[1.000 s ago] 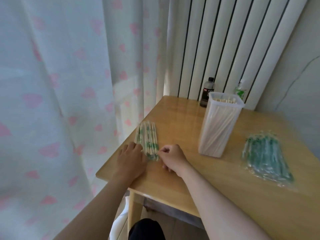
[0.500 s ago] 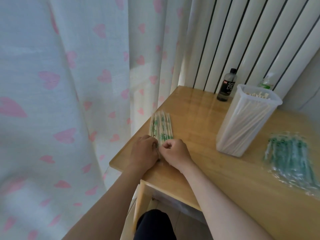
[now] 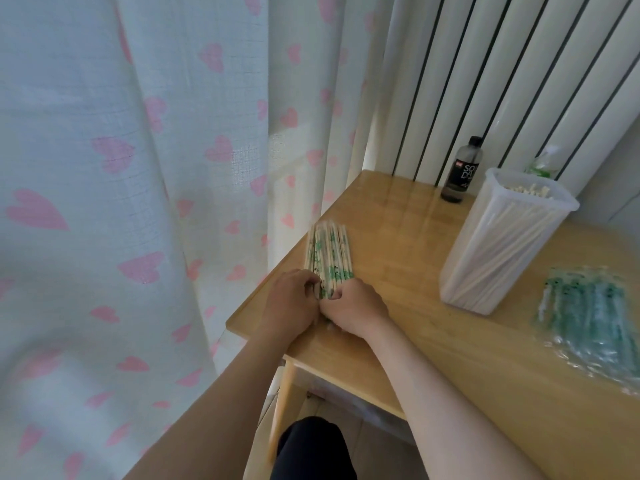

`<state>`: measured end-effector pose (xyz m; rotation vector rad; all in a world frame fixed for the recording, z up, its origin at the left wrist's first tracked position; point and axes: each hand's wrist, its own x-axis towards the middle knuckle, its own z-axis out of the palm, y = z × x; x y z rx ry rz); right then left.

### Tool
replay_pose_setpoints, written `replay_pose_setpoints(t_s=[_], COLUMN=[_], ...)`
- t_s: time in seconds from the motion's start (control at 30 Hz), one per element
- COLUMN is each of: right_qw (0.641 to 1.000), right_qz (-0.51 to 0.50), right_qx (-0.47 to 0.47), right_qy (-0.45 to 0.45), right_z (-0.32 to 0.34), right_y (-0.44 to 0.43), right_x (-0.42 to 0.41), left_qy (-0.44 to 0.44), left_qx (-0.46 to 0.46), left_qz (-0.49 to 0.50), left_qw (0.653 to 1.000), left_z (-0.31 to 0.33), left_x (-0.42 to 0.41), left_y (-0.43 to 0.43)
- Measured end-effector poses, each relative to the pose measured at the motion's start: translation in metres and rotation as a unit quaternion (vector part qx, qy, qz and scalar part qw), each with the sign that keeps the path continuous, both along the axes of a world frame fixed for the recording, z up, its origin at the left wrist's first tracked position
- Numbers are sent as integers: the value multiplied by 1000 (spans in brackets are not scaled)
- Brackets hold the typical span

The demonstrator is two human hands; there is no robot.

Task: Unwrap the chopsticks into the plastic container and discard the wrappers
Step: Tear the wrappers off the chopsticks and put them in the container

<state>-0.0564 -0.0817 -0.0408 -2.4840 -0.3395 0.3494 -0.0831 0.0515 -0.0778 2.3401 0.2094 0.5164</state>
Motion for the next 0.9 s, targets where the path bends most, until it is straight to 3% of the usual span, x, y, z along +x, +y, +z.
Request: replay_pose_setpoints(t_s=[0.17,0.43,0.53,0.63,0.8,0.9], right_qw=[985,910,885,860,797,722], right_qz=[-39,-112,-94,-75,-60,-72], right_qx=[147,359,406,441,528,625], right_qy=[85,175,209,244,287,289], right_z=[14,26,31,37,54,64], right_y=[-11,-57,-79,-95,-130,-151], right_x=[2,4,-1,-5,-10,-16], left_qy=[-16,-9,-9,-6,-172,-209], left_qx=[13,28,81,190,285,293], left_qz=[-10,-6,16,23,-78,-114], left_qw=[1000,1000,997,981,940,926], left_z=[2,0,2,2,28,48], left_x=[0,-1,-3,-3,8,14], left_y=[-1,-2,-10,-17,-59,-86])
